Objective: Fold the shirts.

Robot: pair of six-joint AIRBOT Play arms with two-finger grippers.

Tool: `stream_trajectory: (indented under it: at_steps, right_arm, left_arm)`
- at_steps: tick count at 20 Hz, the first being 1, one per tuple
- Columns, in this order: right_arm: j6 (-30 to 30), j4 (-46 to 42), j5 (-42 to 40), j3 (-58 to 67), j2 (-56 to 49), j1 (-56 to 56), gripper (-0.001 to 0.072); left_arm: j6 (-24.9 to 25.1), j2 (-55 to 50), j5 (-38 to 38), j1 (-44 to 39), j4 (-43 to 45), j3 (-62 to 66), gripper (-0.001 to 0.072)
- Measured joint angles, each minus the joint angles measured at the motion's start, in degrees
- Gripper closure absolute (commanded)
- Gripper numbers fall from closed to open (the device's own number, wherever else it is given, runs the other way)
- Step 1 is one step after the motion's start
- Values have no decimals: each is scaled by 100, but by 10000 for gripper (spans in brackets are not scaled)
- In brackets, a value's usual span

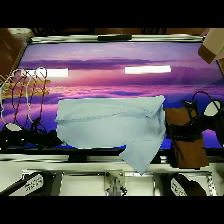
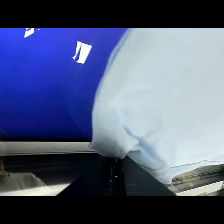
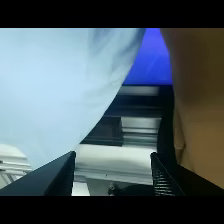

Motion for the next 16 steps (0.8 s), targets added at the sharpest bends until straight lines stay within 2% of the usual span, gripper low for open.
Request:
stream_trajectory:
  at_steps: [5,11,12,13,15,16]
  right_arm:
    - [9,745,-765,-1187,0,72,123]
    - [308,1073,-1812,-2114,0,234,126]
    - [358,1163,-1840,-2186,11,289,196]
    - [396,1246,-1934,-2251,17,376,306]
    - [483,1333,-2234,-2343,7,601,573]
    - [557,1357,-2413,-2376,4,726,649]
  left_arm:
    - [48,214,295,-92,9,-17,671]
    - [68,457,310,-109,98,-15,671]
    - [68,483,295,-109,83,-15,671]
    - [68,505,284,-109,57,-11,671]
    - [68,546,240,-109,26,-11,671]
    - [68,568,227,-109,17,-2,671]
